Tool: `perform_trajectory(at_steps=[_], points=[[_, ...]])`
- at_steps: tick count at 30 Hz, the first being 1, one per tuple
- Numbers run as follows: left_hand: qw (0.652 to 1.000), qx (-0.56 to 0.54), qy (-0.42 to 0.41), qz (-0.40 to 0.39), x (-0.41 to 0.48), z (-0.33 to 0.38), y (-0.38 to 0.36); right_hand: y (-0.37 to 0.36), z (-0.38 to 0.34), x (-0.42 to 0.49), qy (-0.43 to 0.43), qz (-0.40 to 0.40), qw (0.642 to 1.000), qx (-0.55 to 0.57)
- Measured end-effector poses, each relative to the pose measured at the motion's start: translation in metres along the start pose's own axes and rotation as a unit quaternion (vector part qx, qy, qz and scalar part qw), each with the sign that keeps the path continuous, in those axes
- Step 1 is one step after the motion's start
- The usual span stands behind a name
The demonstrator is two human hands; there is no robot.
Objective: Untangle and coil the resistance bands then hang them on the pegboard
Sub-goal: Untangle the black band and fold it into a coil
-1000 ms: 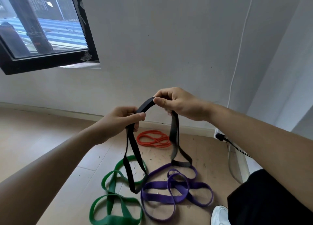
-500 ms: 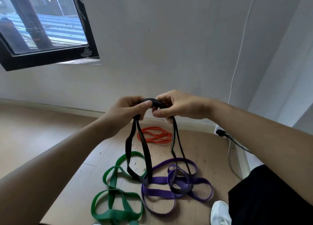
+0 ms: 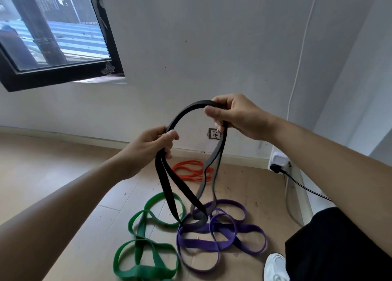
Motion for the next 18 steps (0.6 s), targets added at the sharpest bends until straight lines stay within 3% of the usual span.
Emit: perform_trajectory(at_steps=[4, 7, 13, 18], points=[[0.999, 0.024, -0.014, -0.017, 0.003, 0.003, -0.014, -0.017, 0.004, 0.000, -0.014, -0.051, 0.995, -0.087], [0.998, 0.059, -0.004, -0.023, 0.004, -0.001, -0.018, -0.020, 0.001, 0.002, 0.005, -0.034, 0.986, -0.163], [0.992, 0.103, 0.052, -0.046, 0.004, -0.019, -0.013, 0.005, 0.007, 0.005, 0.016, 0.093, 0.982, -0.166], [0.982, 0.128, 0.117, -0.072, -0.001, -0.043, -0.013, 0.033, 0.028, 0.007, -0.021, 0.223, 0.971, -0.081]])
Point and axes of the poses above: each hand's wrist, its own x-axis towards the middle knuckle, its own y-axis out of the back of the hand, z = x × y, the point moved 5 cm from there along x, towards the middle knuckle, and after that the axes turned 7 degrees about -x, right-handed, at the moved point
